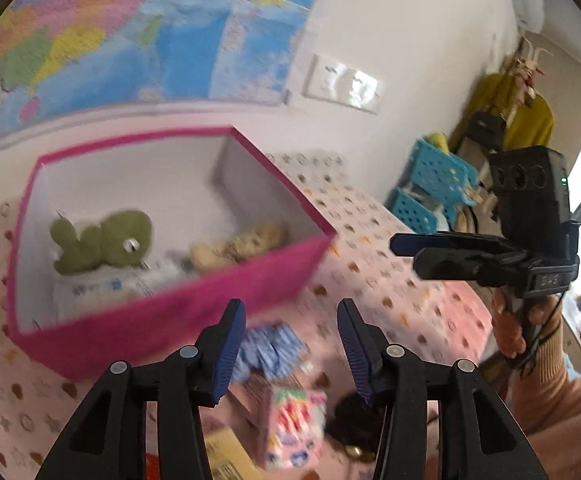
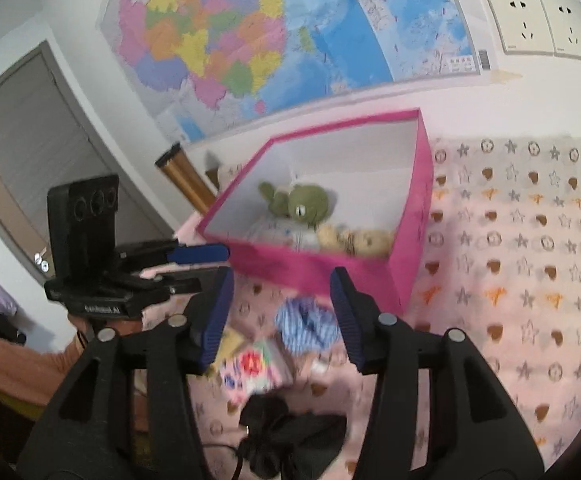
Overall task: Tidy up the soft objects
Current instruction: 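Close the right gripper on the black scrunchie on the sheet, then carry the black scrunchie into the pink box and open the right gripper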
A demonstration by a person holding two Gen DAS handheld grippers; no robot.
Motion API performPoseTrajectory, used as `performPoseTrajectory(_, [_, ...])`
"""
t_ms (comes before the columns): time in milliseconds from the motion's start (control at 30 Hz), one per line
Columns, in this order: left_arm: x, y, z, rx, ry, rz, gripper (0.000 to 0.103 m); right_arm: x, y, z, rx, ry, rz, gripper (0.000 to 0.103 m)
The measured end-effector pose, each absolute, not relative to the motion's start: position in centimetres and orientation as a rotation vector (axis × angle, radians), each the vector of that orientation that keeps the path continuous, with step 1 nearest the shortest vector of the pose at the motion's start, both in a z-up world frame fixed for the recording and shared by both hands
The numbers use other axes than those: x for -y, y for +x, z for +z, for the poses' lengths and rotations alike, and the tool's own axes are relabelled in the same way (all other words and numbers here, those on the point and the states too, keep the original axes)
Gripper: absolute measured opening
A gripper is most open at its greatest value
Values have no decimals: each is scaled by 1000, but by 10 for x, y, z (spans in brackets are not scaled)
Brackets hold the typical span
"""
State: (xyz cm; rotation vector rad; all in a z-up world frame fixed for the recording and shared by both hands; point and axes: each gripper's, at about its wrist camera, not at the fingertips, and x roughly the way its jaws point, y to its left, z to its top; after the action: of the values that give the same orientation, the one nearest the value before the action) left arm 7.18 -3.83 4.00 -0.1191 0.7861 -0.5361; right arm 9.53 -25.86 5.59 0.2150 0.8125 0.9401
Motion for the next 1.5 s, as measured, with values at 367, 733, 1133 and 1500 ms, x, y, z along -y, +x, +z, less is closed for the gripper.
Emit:
performPoseTrajectory(367, [66,42,-7,-911,-105,-657,49,262,48,-27,-1085,89,869,66])
performPoseTrajectory(733, [73,31,-23,-956,-115,-678,49,254,38,-53,-1092,113,907,33])
performPoseTrajectory(1133, [92,29,-15,-913,-48,-718,63,261,29,-5,-931,94,928,14])
performPoseTrajectory(1500, [85,49,42,-727,-18,-681,54,240,50,69,-726,-18,975,14])
